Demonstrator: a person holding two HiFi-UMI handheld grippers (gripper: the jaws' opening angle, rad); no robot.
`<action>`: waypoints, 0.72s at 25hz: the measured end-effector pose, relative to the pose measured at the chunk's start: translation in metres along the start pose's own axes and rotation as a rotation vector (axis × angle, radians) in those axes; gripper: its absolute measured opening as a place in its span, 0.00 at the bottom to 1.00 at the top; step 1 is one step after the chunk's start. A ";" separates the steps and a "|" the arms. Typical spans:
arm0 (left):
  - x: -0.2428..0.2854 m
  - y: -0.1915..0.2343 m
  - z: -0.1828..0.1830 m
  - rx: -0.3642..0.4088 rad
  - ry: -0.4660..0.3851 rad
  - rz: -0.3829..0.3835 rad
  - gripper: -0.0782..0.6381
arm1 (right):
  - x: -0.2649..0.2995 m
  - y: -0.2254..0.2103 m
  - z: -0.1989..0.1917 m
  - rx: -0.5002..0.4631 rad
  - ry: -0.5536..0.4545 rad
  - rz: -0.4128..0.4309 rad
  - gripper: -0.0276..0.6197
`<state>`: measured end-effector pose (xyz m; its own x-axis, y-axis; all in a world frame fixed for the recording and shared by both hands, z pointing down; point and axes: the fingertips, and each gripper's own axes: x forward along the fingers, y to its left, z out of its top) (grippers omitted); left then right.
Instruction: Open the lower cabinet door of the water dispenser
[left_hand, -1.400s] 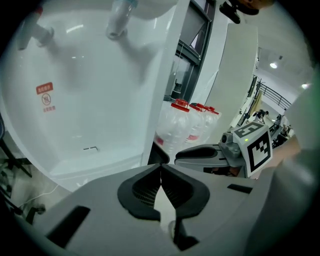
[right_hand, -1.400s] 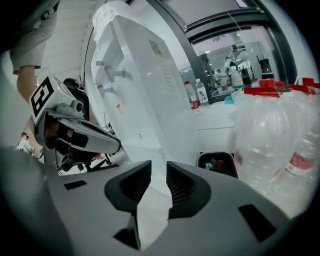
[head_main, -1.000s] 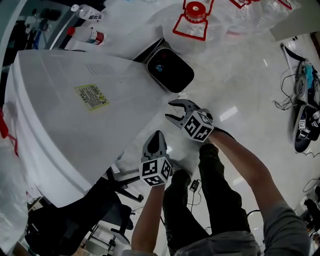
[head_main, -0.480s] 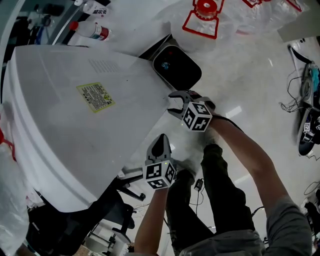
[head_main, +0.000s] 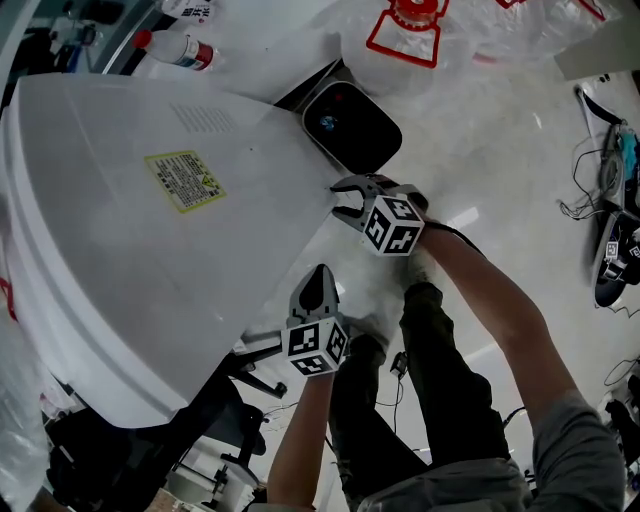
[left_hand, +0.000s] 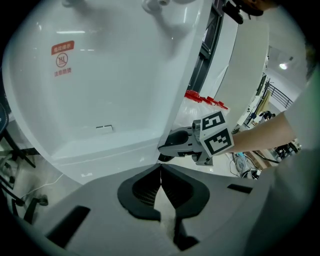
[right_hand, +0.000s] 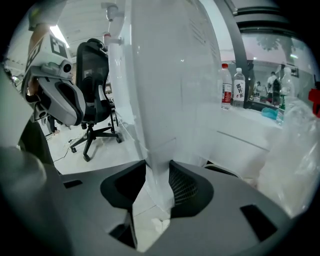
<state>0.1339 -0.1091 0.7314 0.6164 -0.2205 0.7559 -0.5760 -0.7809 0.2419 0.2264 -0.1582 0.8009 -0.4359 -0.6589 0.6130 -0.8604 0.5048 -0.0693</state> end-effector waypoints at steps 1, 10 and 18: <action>0.000 0.000 0.000 0.000 -0.002 0.000 0.12 | 0.000 0.000 0.000 0.007 0.000 -0.004 0.27; -0.011 0.004 -0.005 -0.022 -0.024 0.004 0.12 | -0.007 0.011 -0.005 0.109 -0.014 -0.063 0.24; -0.027 0.008 -0.019 -0.052 -0.028 -0.008 0.12 | -0.023 0.054 -0.022 0.197 -0.019 -0.157 0.24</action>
<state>0.1027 -0.0980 0.7242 0.6357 -0.2316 0.7364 -0.5975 -0.7516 0.2794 0.1958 -0.1042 0.8004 -0.2962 -0.7321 0.6134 -0.9520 0.2783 -0.1276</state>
